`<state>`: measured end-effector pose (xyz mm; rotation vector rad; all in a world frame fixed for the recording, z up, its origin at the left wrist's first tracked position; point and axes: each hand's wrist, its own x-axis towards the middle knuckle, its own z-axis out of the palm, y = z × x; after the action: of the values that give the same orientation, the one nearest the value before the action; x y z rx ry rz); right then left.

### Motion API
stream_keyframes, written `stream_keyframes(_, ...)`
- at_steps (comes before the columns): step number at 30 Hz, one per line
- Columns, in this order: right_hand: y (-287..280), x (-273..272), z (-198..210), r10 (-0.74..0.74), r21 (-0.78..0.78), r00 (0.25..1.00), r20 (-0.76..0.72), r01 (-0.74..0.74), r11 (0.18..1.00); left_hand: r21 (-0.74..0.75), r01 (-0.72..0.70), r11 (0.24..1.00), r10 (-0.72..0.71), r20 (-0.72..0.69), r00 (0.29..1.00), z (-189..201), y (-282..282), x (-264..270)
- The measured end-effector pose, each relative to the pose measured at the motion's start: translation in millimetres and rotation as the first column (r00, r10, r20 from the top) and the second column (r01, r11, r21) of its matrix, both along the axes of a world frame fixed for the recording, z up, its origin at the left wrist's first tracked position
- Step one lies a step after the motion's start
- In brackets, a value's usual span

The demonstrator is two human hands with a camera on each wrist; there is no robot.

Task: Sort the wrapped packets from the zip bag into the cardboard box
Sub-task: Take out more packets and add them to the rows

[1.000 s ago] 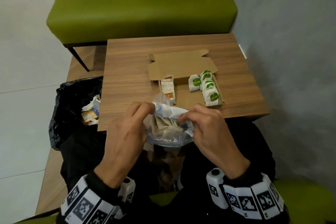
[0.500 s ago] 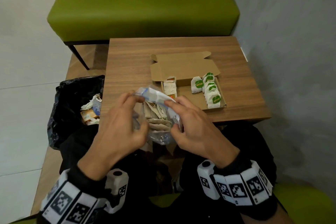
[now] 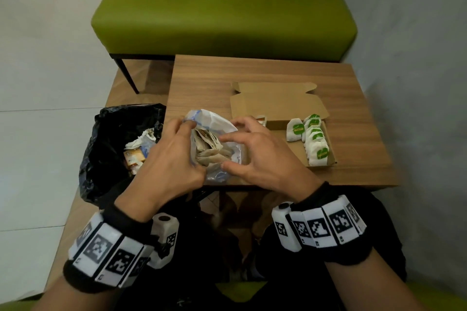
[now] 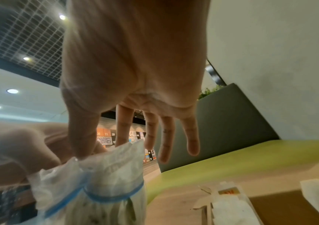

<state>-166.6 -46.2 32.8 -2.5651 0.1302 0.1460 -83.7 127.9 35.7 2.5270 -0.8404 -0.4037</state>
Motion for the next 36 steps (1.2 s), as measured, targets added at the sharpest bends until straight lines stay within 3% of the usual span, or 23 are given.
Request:
stream_keyframes(8,15.0,31.7,-2.3,0.027,-0.261,0.997,-0.077,-0.047,0.964,0.047,0.003,0.999,-0.005,0.042,0.999,-8.2,-6.8,19.3)
stream_keyframes(12,16.4,40.8,-6.4,-0.054,-0.192,0.994,-0.094,0.035,0.981,0.072,0.043,0.996,-0.049,0.075,0.996,-10.4,-10.1,21.4)
stream_keyframes(18,21.4,46.4,-15.4,-0.052,-0.299,0.989,-0.139,0.008,0.954,0.100,0.078,0.992,-0.086,0.081,0.993,-18.3,-11.7,27.2)
stream_keyframes(22,12.0,47.8,-17.0,-0.071,-0.153,0.994,-0.085,0.057,0.987,0.102,0.071,0.992,-0.079,0.075,0.994,-18.5,-11.2,28.8)
stream_keyframes(30,10.8,48.8,-13.6,0.070,-0.242,0.969,-0.238,-0.129,0.962,0.160,0.112,0.981,-0.120,0.039,0.992,-27.3,-13.1,28.6)
stream_keyframes(36,6.3,42.8,-20.9,0.088,-0.190,0.962,-0.259,-0.140,0.972,0.159,0.109,0.981,-0.118,0.048,0.992,-28.3,-14.3,26.7)
